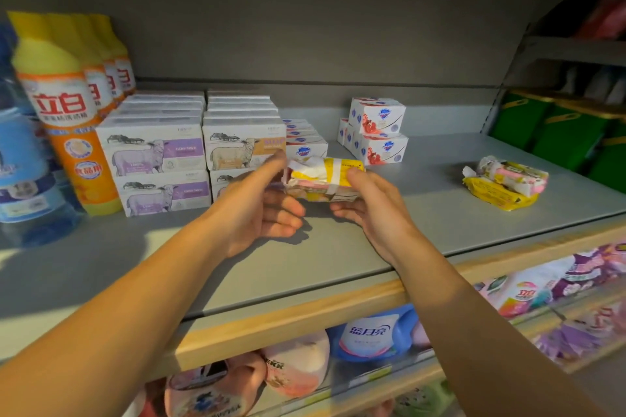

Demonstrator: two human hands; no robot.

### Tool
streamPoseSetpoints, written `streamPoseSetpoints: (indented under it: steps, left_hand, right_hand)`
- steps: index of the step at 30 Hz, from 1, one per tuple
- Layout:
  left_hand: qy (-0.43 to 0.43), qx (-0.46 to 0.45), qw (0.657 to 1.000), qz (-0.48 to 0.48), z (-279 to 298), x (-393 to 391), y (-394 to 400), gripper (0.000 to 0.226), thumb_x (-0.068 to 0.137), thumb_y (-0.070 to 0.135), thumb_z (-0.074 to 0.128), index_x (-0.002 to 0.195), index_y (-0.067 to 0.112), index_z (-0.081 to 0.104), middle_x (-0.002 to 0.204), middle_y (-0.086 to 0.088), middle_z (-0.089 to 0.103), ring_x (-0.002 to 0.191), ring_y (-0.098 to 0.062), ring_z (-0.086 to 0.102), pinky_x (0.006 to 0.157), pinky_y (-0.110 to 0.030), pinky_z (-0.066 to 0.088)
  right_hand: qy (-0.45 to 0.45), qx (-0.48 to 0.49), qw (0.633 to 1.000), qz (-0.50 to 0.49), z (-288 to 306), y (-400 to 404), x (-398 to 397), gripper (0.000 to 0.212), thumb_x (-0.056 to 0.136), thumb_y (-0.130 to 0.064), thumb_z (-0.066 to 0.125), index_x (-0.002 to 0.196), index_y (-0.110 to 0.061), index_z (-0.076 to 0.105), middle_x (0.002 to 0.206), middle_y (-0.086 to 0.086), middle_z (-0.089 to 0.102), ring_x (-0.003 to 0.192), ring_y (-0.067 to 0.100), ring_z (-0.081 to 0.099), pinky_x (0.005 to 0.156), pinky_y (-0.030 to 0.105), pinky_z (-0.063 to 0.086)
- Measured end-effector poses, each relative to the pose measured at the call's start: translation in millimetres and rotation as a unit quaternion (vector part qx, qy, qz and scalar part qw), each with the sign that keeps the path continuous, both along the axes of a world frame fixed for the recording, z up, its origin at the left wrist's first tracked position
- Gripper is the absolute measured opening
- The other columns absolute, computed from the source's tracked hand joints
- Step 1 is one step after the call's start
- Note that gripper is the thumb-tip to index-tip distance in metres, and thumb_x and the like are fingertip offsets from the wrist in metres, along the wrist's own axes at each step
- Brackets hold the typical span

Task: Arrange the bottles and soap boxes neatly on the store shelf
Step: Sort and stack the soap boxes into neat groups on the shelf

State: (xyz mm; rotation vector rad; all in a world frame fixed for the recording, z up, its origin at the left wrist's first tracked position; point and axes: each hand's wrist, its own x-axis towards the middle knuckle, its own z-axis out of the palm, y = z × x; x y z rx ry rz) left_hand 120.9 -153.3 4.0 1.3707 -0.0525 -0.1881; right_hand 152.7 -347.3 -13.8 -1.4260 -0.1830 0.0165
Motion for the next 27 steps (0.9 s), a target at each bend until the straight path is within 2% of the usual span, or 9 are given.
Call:
streamPoseSetpoints:
  steps: [4, 7, 10, 14, 18, 21, 23, 25, 27]
  left_hand:
    - [-0.139, 0.18, 0.974, 0.018, -5.9, -2.9, -0.8, 0.019, 0.082, 0.043, 0.073, 0.094, 0.03, 0.066, 0.056, -0.009, 0.064, 0.044, -0.018, 0.057, 0.042, -0.024, 0.046]
    - [-0.223, 0.285, 0.929, 0.079, -7.3, -1.7, -1.5, 0.004, 0.088, 0.037, 0.069, 0.085, 0.035, 0.067, 0.05, 0.008, 0.061, 0.04, -0.003, 0.052, 0.04, -0.016, 0.041]
    - [-0.221, 0.294, 0.916, 0.159, -6.3, 1.3, 1.1, 0.031, 0.088, 0.043, 0.067, 0.057, 0.038, 0.068, 0.044, 0.019, 0.057, 0.04, 0.004, 0.051, 0.041, -0.008, 0.033]
    - [-0.154, 0.267, 0.935, 0.173, -7.7, 4.2, 2.7, 0.047, 0.085, 0.053, 0.065, 0.045, 0.029, 0.061, 0.037, 0.005, 0.047, 0.034, -0.005, 0.042, 0.037, -0.017, 0.033]
    - [-0.129, 0.216, 0.955, 0.155, -8.5, 6.2, 5.1, 0.046, 0.078, 0.059, 0.068, 0.047, 0.026, 0.058, 0.039, 0.004, 0.039, 0.034, -0.011, 0.033, 0.035, -0.019, 0.027]
    - [-0.13, 0.206, 0.958, 0.153, -9.5, 7.5, 4.7, 0.041, 0.075, 0.06, 0.068, 0.05, 0.028, 0.061, 0.039, 0.001, 0.04, 0.033, -0.013, 0.032, 0.034, -0.022, 0.027]
    - [-0.145, 0.219, 0.954, 0.146, -11.0, 7.9, 4.1, 0.034, 0.084, 0.054, 0.066, 0.056, 0.033, 0.067, 0.039, -0.002, 0.046, 0.033, -0.013, 0.037, 0.034, -0.022, 0.031]
    - [-0.152, 0.213, 0.955, 0.141, -11.0, 7.1, 3.3, 0.023, 0.087, 0.049, 0.066, 0.069, 0.034, 0.071, 0.043, -0.002, 0.052, 0.034, -0.012, 0.042, 0.034, -0.022, 0.034]
    - [-0.157, 0.213, 0.955, 0.131, -10.8, 6.9, 3.2, 0.015, 0.087, 0.044, 0.067, 0.082, 0.031, 0.071, 0.049, -0.003, 0.059, 0.038, -0.012, 0.049, 0.037, -0.021, 0.04]
  right_hand:
    - [0.018, -0.051, 0.998, -0.01, 0.6, 1.1, 0.3, 0.06, 0.07, -0.072, 0.049, 0.096, -0.021, 0.068, 0.076, 0.007, 0.074, 0.061, 0.019, 0.068, 0.056, 0.031, 0.054]
    - [0.022, -0.141, 0.99, -0.016, 2.1, 5.9, -1.3, 0.075, 0.072, -0.081, 0.028, 0.092, -0.02, 0.068, 0.067, 0.01, 0.072, 0.053, 0.02, 0.066, 0.055, 0.031, 0.054]
    - [0.01, -0.159, 0.987, 0.012, 3.3, 6.7, -5.5, 0.07, 0.074, -0.077, 0.031, 0.092, -0.019, 0.066, 0.062, 0.006, 0.065, 0.048, 0.021, 0.06, 0.051, 0.03, 0.05]
    - [-0.042, -0.164, 0.984, 0.048, -1.0, 2.8, -10.6, 0.025, 0.091, -0.044, 0.056, 0.078, -0.026, 0.068, 0.055, -0.003, 0.053, 0.044, 0.01, 0.046, 0.044, 0.027, 0.037]
    - [-0.074, -0.172, 0.982, 0.029, -3.1, 3.1, -10.8, 0.024, 0.085, -0.048, 0.059, 0.069, -0.035, 0.071, 0.049, -0.011, 0.053, 0.04, 0.004, 0.044, 0.04, 0.02, 0.034]
    - [-0.11, -0.17, 0.979, 0.01, -3.7, 2.5, -6.8, 0.012, 0.091, -0.033, 0.065, 0.084, -0.033, 0.074, 0.074, -0.016, 0.073, 0.066, -0.003, 0.066, 0.059, 0.009, 0.046]
    - [-0.116, -0.159, 0.98, 0.008, -5.1, 2.1, -4.5, 0.008, 0.092, -0.026, 0.066, 0.093, -0.031, 0.072, 0.087, -0.014, 0.076, 0.081, -0.001, 0.07, 0.069, 0.01, 0.048]
    - [-0.119, -0.145, 0.982, 0.005, -6.3, 2.1, -3.7, 0.011, 0.092, -0.023, 0.067, 0.099, -0.031, 0.07, 0.088, -0.014, 0.076, 0.08, 0.001, 0.07, 0.067, 0.01, 0.049]
    - [-0.113, -0.131, 0.985, 0.006, -5.8, 2.1, -3.7, 0.015, 0.092, -0.024, 0.067, 0.106, -0.029, 0.068, 0.075, -0.01, 0.072, 0.061, 0.004, 0.064, 0.055, 0.016, 0.048]
